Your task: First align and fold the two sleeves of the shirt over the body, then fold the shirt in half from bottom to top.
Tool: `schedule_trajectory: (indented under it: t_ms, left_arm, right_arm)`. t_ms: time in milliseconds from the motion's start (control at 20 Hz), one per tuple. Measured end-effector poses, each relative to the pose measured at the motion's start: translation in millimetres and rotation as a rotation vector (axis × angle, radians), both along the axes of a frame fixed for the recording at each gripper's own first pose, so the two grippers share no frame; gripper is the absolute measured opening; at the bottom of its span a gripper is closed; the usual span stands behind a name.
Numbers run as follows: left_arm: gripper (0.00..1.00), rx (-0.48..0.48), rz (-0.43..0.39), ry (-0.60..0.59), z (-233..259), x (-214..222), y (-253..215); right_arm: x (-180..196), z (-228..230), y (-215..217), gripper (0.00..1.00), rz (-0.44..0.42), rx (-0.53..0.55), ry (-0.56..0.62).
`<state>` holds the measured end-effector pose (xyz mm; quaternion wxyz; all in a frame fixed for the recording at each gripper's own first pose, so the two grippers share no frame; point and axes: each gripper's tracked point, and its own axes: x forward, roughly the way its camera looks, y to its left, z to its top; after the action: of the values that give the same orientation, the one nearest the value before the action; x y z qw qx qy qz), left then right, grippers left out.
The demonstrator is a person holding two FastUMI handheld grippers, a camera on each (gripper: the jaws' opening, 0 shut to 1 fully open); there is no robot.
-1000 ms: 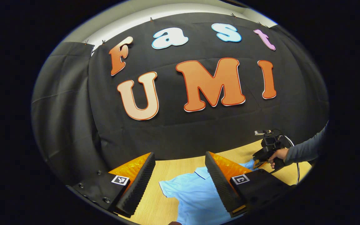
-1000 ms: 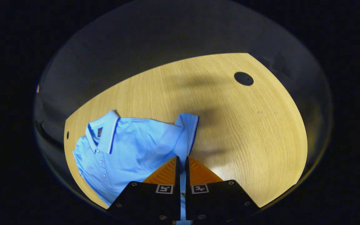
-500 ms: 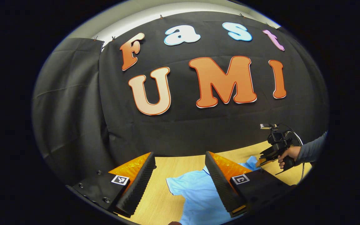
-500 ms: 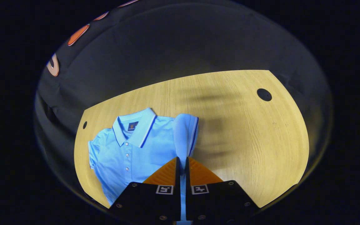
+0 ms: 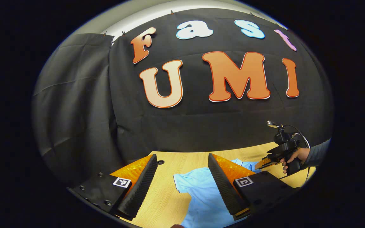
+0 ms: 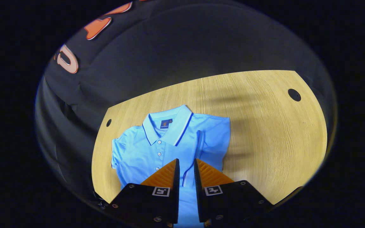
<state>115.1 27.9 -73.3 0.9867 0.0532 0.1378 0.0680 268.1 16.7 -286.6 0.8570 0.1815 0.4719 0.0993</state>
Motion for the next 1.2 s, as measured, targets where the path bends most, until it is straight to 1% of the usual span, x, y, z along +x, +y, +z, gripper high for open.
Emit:
schedule_trajectory:
  t_ms: [150, 250, 300, 350, 400, 450, 500, 600, 650, 700, 800, 900, 950, 1050, 1200]
  left_arm:
    - [1.00, -0.023, -0.016, 0.019, -9, 3, 3]
    - [1.00, -0.052, -0.029, 0.039, -17, 7, 8]
    - [1.00, -0.063, -0.037, 0.048, -23, 11, 11]
    - [1.00, -0.077, -0.050, 0.061, -29, 18, 14]
    - [1.00, -0.093, -0.063, 0.078, -37, 24, 17]
    - [1.00, -0.106, -0.072, 0.100, -45, 32, 23]
    - [1.00, -0.127, -0.077, 0.130, -55, 38, 29]
    - [1.00, -0.178, -0.095, 0.184, -76, 50, 39]
    - [1.00, -0.202, -0.109, 0.211, -84, 56, 44]
    - [1.00, -0.221, -0.120, 0.243, -97, 63, 50]
    - [1.00, -0.232, -0.140, 0.319, -124, 79, 62]
    - [1.00, -0.225, -0.122, 0.415, -161, 95, 82]
    - [1.00, -0.240, -0.118, 0.461, -175, 101, 88]
    - [1.00, -0.284, -0.130, 0.555, -206, 113, 91]
    - [1.00, -0.301, -0.132, 0.720, -248, 123, 99]
  right_arm:
    - [-4, 6, -3, 0.32, 0.009, -0.022, -0.019]
    - [-5, 14, -8, 0.40, 0.016, -0.061, -0.059]
    - [-6, 19, -12, 0.48, 0.014, -0.087, -0.079]
    - [-8, 26, -16, 0.53, 0.007, -0.110, -0.099]
    - [-10, 31, -20, 0.60, -0.006, -0.130, -0.115]
    - [-14, 35, -22, 0.64, -0.023, -0.143, -0.126]
    - [-19, 41, -24, 0.71, -0.043, -0.152, -0.129]
    - [-27, 50, -25, 0.79, -0.084, -0.166, -0.145]
    - [-32, 53, -28, 0.80, -0.108, -0.183, -0.153]
    - [-38, 55, -30, 0.84, -0.133, -0.202, -0.163]
    - [-52, 62, -34, 0.86, -0.173, -0.247, -0.190]
    - [-68, 68, -33, 0.88, -0.200, -0.286, -0.213]
    - [-75, 73, -33, 0.88, -0.213, -0.301, -0.226]
    - [-88, 79, -31, 0.89, -0.244, -0.328, -0.249]
    - [-102, 90, -35, 0.92, -0.312, -0.368, -0.295]
